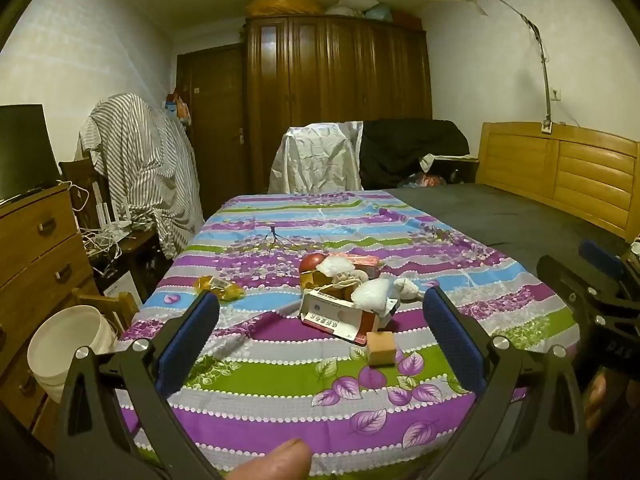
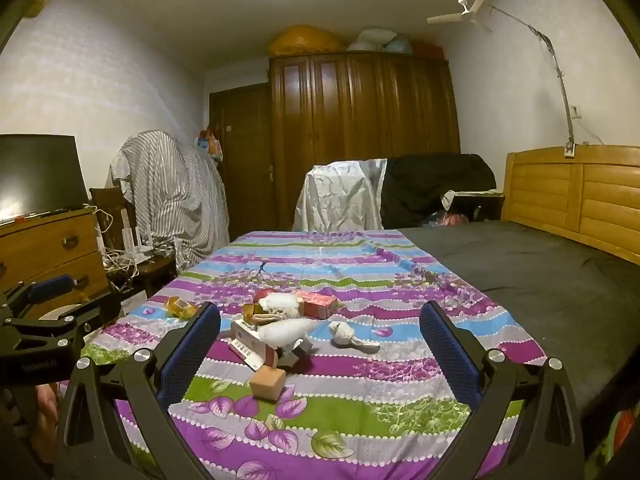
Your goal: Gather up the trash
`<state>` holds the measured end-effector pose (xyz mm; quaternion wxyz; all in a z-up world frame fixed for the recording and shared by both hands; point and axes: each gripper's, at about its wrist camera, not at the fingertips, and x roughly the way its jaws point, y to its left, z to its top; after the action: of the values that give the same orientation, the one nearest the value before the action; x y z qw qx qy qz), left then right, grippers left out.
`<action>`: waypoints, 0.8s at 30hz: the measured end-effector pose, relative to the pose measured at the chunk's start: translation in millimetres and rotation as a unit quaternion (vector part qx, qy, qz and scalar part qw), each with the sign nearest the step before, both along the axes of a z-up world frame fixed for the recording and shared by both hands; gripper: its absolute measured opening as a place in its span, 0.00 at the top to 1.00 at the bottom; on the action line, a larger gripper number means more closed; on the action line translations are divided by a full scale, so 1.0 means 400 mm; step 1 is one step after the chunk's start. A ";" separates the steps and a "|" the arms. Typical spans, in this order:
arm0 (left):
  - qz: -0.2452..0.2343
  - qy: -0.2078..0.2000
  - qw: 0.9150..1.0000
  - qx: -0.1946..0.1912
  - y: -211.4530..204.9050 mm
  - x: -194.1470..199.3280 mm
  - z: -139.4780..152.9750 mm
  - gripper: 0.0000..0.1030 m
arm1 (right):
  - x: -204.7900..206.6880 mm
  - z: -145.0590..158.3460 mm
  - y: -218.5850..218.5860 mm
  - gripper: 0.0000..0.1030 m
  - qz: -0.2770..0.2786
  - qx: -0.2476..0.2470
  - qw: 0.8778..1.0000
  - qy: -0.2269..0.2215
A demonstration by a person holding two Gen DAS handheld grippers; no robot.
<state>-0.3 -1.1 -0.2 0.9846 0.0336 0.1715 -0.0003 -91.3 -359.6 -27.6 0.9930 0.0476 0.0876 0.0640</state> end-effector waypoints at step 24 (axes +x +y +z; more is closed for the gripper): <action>0.005 0.003 1.000 -0.007 0.012 -0.002 0.001 0.05 | 0.012 -0.013 0.016 0.04 0.003 0.000 1.000 0.009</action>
<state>-1.2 3.7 0.4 0.9843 0.0263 0.1747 0.0034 -86.6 -353.3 -32.7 0.9919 0.0478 0.0969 0.0668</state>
